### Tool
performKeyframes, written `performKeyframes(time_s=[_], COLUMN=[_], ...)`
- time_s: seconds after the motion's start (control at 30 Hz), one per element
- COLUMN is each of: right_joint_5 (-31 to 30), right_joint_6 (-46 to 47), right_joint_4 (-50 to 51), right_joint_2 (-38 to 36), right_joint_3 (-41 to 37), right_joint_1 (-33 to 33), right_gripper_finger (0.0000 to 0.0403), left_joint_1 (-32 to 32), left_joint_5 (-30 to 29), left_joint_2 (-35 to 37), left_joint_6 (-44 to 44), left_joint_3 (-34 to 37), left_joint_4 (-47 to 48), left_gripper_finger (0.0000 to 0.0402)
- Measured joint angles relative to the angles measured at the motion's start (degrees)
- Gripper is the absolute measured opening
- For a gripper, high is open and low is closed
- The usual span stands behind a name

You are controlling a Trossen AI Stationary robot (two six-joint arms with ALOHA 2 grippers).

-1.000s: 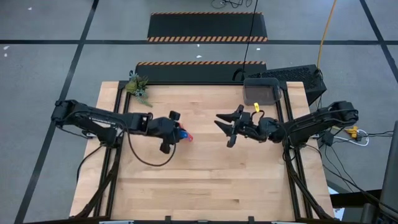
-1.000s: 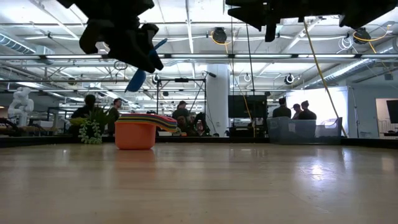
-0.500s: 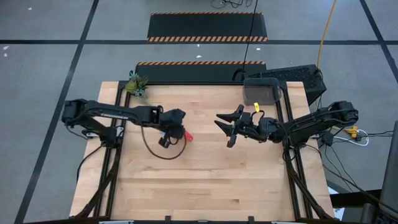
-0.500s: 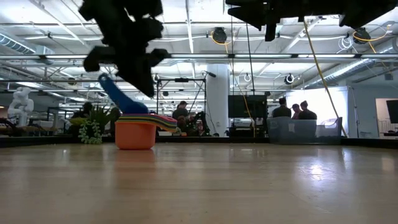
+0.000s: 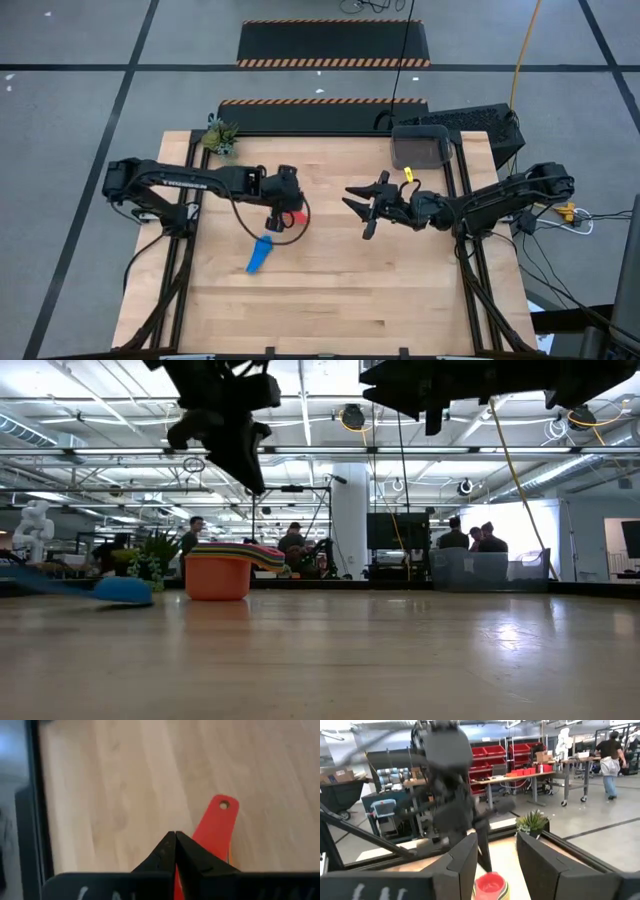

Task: Nest measuring cups in basket
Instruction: Stack the blue measuring cup on top of the light red measuring cup

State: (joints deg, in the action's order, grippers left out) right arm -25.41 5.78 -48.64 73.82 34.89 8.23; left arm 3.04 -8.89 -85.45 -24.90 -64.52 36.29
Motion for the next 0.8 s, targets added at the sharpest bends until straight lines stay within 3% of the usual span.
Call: performKeyframes(time_s=[0.17,0.4,0.67,0.8], right_joint_5=[0.00,0.01,0.00,0.01], right_joint_6=[1.32,2.30,2.54,2.59], right_joint_4=[2.74,5.82,6.89,6.48], right_joint_2=[0.18,-0.01,-0.02,-0.02], right_joint_3=[0.00,0.04,0.04,0.04], right_joint_1=[0.00,0.00,0.00,0.00], right_gripper_finger=[0.0133,0.0133,0.0133,0.0133], left_joint_1=[-4.92,-19.54,-42.02,-50.52], left_joint_5=[-2.53,-3.70,-4.58,-11.21], left_joint_2=[1.47,4.20,4.83,3.49], left_joint_6=[11.46,29.32,43.45,50.08], left_joint_3=[0.59,6.73,13.03,14.63], left_joint_4=[6.62,11.21,4.95,0.71], left_gripper_finger=[0.0008,0.0014,0.0113,0.0185])
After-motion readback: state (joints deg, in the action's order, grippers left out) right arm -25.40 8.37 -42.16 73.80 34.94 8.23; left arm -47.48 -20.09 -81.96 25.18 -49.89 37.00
